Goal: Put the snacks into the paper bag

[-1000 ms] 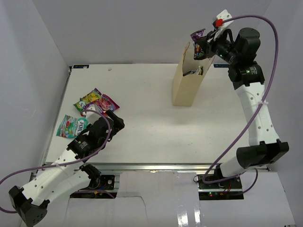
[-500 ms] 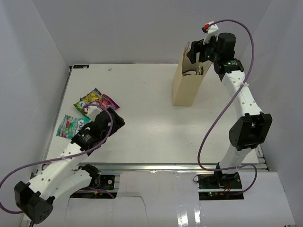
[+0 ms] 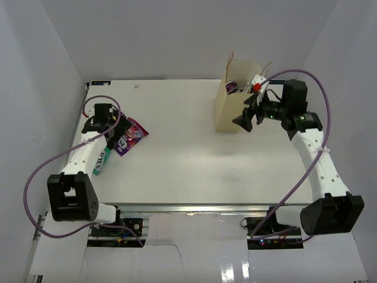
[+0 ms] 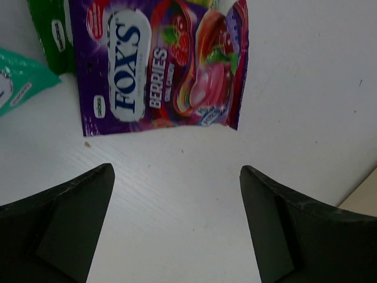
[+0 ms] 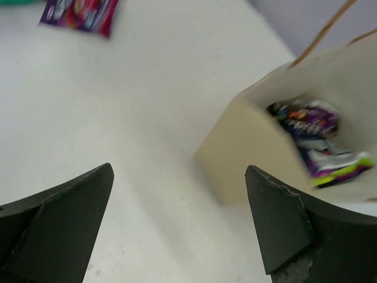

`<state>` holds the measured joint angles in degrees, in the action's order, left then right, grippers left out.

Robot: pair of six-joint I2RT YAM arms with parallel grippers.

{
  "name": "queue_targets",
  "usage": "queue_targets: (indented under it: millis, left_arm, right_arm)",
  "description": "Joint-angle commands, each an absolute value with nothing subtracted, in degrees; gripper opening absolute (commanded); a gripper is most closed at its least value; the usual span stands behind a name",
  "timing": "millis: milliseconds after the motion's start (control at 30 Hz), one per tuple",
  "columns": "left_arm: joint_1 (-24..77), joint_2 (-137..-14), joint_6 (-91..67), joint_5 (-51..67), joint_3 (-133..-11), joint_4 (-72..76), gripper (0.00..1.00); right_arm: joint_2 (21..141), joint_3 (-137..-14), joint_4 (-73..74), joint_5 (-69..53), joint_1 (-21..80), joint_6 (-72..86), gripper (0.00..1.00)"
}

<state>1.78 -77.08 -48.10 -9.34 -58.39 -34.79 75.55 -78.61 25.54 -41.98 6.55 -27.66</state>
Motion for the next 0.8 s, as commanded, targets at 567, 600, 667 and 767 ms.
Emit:
queue_targets:
  millis: [567,600,667,767]
  left_arm:
    - [-8.00,-107.23,-37.70,11.16,-74.53,-29.45,0.57]
    - [-7.91,-106.70,-37.71,11.86,-73.40,-29.10,0.45]
    - [-7.91,-103.98,-37.62,12.65,-71.82,-27.08,0.35]
    - [-7.91,-100.64,-35.51,15.81,-69.26,-24.97,0.24]
  right_arm:
    - [64.59,-58.62,36.90,-55.36,6.77,-41.82,0.98]
    - [64.77,-58.97,38.39,-55.98,6.85,-42.71,0.98]
    - [65.39,-59.59,39.46,-56.86,7.64,-44.90,0.98]
    - [66.44,-60.29,41.30,-57.22,9.84,-46.66,0.98]
